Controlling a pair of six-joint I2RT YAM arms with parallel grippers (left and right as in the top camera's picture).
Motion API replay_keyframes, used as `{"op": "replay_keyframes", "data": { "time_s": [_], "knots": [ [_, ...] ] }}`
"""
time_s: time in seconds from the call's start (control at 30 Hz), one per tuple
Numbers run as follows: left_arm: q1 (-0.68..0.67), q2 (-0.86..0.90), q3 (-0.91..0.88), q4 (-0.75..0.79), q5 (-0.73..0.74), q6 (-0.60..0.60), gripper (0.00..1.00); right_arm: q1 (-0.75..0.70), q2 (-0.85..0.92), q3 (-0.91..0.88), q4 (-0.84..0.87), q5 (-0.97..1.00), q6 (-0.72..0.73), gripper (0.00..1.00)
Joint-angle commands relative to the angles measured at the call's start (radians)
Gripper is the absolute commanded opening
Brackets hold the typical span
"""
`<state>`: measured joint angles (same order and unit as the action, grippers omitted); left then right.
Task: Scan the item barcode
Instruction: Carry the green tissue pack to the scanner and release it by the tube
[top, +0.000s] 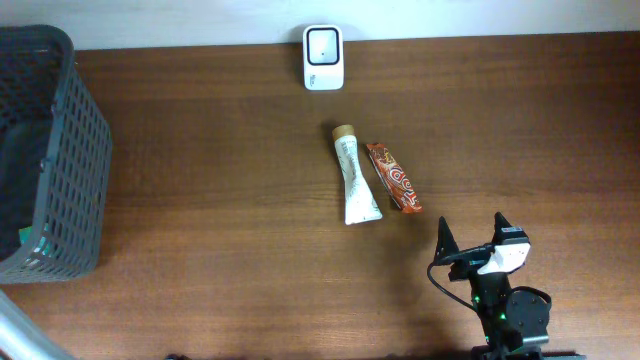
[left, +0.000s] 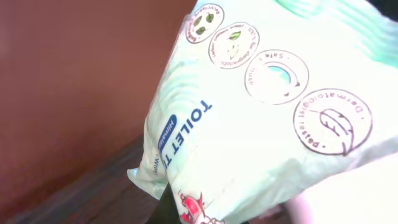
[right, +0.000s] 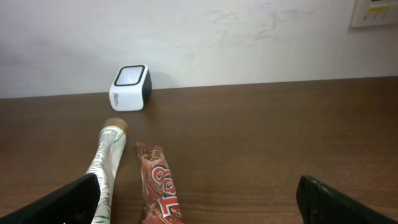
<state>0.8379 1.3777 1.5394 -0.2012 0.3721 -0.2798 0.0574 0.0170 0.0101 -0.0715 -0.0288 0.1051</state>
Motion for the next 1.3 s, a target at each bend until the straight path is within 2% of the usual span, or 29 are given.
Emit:
{"op": "replay_keyframes", "data": {
  "time_s": [0.0,0.27,0.47,0.63,0.77,0.93,1.27],
  "knots": [
    [-0.136,-0.022,0.002,0.041,0.169,-0.331,0.00,-0.007,-0.003,-0.005,-0.004,-0.012,0.004,0.99],
    [-0.672,0.011,0.002,-0.001,0.071,-0.333,0.00,-0.007,-0.003,-0.005,-0.004,-0.012,0.004,0.99],
    [-0.985,0.118,0.002,-0.238,-0.119,-0.333,0.00,-0.007,-0.003,-0.005,-0.004,-0.012,0.004,0.99],
    [-1.165,0.290,0.002,-0.392,-0.213,-0.334,0.00,-0.007,-0.003,-0.005,-0.004,-0.012,0.004,0.99],
    [-1.277,0.449,0.002,-0.418,-0.212,-0.339,0.00,-0.007,-0.003,-0.005,-0.004,-0.012,0.004,0.99],
    [-1.365,0.580,0.002,-0.422,-0.213,-0.458,0.00,-0.007,-0.003,-0.005,-0.004,-0.012,0.004,0.99],
    [-1.393,0.629,0.002,-0.446,-0.251,-0.457,0.00,-0.007,-0.003,-0.005,-0.004,-0.012,0.004,0.99]
  ]
}}
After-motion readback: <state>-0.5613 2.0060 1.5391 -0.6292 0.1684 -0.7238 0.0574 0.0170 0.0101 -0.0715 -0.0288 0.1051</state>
